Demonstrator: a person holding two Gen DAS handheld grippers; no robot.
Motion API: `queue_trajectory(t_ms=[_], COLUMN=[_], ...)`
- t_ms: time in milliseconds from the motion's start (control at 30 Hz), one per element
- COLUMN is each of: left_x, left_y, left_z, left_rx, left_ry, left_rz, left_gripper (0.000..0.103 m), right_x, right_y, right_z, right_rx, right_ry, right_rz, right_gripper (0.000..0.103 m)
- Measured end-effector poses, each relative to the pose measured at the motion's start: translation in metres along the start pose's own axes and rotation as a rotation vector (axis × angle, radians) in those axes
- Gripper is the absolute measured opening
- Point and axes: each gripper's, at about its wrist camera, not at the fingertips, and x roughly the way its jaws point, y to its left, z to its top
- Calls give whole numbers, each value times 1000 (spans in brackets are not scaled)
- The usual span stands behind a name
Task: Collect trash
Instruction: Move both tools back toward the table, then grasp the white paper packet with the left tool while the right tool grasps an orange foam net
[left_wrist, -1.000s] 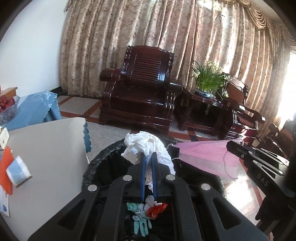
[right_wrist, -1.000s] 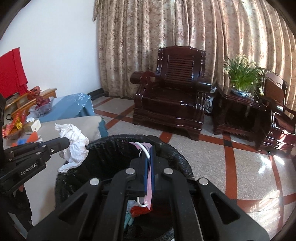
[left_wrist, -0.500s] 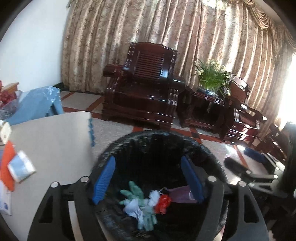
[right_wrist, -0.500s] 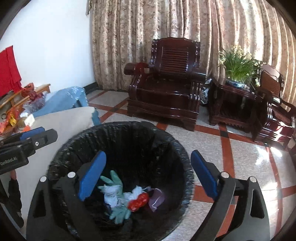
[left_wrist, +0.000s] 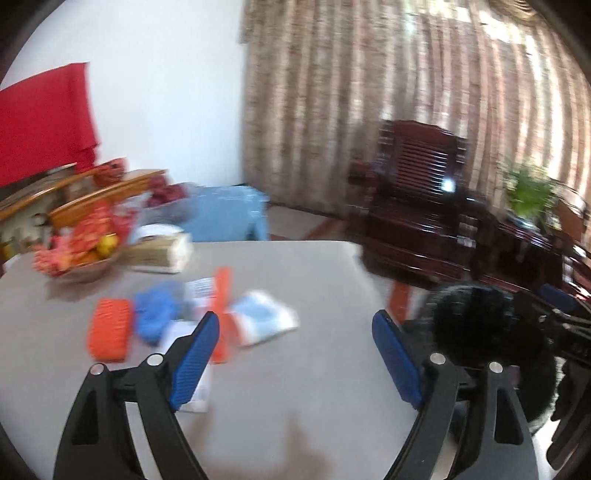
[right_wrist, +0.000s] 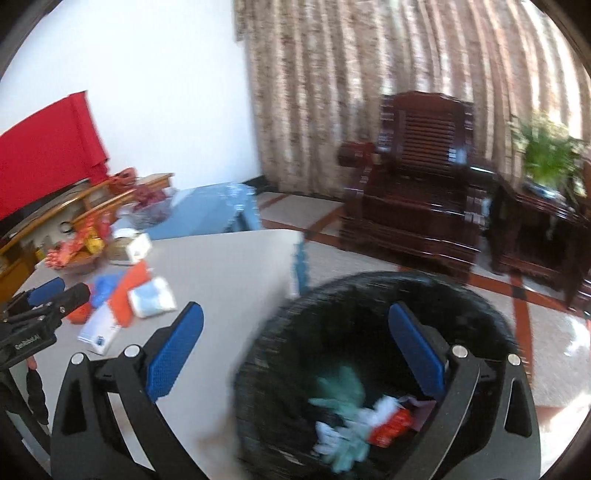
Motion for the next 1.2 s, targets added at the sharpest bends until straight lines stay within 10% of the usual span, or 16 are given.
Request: queue_trajectory(t_ms=[433,1100,1200], left_x=[34,114,122], left_y=[98,112,111], left_z=[-40,-66,-68], left_rx=[-117,-183,-184], left_ry=[99,302,341], left_rz=[149,107,91], left_gripper=[83,82,60], right_x=[64,117,121], right_y=[117,130,131], right_z=[2,-11,-12], right_rx=[-110,-124,-124], right_ry=[3,74,79], right_rz=[119,114,115], right_gripper=[98,98,98])
